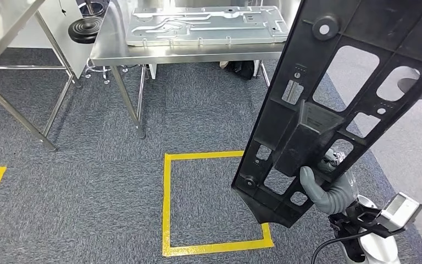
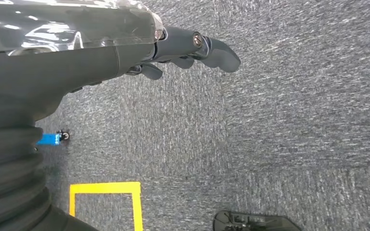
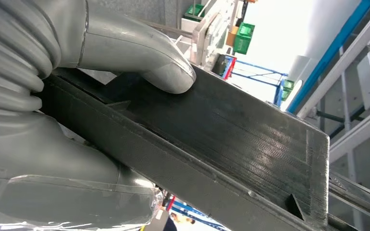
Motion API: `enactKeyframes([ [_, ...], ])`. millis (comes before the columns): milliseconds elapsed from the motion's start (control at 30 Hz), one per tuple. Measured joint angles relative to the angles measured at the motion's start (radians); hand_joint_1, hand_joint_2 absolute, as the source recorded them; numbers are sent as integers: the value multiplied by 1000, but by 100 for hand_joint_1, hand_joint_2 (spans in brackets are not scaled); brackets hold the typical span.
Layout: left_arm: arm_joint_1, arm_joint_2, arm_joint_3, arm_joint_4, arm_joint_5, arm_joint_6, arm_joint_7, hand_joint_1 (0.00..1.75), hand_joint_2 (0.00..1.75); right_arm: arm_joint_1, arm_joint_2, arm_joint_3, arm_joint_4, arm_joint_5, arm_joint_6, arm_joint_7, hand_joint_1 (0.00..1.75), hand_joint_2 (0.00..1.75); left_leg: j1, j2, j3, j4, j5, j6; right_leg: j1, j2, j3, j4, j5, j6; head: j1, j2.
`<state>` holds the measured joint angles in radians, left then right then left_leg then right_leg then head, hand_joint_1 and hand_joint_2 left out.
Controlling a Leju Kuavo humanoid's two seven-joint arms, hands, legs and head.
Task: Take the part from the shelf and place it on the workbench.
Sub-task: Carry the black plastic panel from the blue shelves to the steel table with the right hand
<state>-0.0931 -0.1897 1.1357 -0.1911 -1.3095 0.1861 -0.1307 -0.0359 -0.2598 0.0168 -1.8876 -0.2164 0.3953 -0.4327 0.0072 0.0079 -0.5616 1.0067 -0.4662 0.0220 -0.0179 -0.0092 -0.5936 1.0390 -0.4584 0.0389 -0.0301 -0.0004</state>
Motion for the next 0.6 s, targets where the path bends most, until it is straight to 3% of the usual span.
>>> enactKeyframes([
  [100,1,0,0,0,-1,-2,0,0,175,-2,0,1,1,2,-2,0,171,175,-1,3,2,-2,-3,-17,9,1,12,-34,1,-19,0,0],
  [167,0,0,0,0,-1,-2,-1,0,175,-3,0,2,0,4,-3,0,171,175,1,4,-1,12,-15,-28,6,4,18,-41,3,-32,0,0],
  [233,-1,0,0,0,-1,-2,-1,0,175,-5,0,2,0,4,-3,0,171,175,3,2,-38,96,-63,-35,3,5,25,-48,4,-45,0,0],
  [300,0,0,0,0,-1,-3,-2,0,175,-7,1,2,1,4,-3,1,171,175,4,1,-107,234,-122,-38,6,8,26,-48,0,-52,0,0],
  [333,1,0,0,0,-2,-3,-2,0,175,-7,1,2,2,4,-3,3,171,175,4,1,-135,286,-136,-39,7,10,27,-47,-1,-53,0,0],
  [367,2,0,0,0,-2,-3,-2,0,175,-7,1,3,3,4,-3,5,171,175,4,0,-148,301,-129,-38,9,12,29,-46,-3,-54,0,0],
  [400,2,0,0,0,-2,-3,-2,0,175,-7,2,3,3,3,-3,7,171,175,4,0,-141,278,-104,-36,10,15,32,-45,-6,-53,0,0],
  [467,2,1,0,0,-1,-3,-2,0,175,-9,1,3,4,2,-3,9,171,175,3,-2,-82,143,-27,-27,12,19,41,-43,-13,-50,0,0],
  [500,1,1,0,0,-1,-3,-1,0,175,-11,1,3,4,1,-3,10,171,175,2,-5,-52,77,-1,-22,14,21,43,-41,-17,-47,0,0],
  [533,1,2,0,0,-1,-3,-1,0,175,-13,1,3,5,1,-3,11,171,175,0,-7,-32,33,11,-18,15,23,44,-40,-19,-42,0,0],
  [600,1,3,0,0,0,-3,0,0,175,-17,1,3,6,0,-4,14,171,175,-4,-10,-21,9,8,-12,16,25,43,-39,-22,-31,0,0],
])
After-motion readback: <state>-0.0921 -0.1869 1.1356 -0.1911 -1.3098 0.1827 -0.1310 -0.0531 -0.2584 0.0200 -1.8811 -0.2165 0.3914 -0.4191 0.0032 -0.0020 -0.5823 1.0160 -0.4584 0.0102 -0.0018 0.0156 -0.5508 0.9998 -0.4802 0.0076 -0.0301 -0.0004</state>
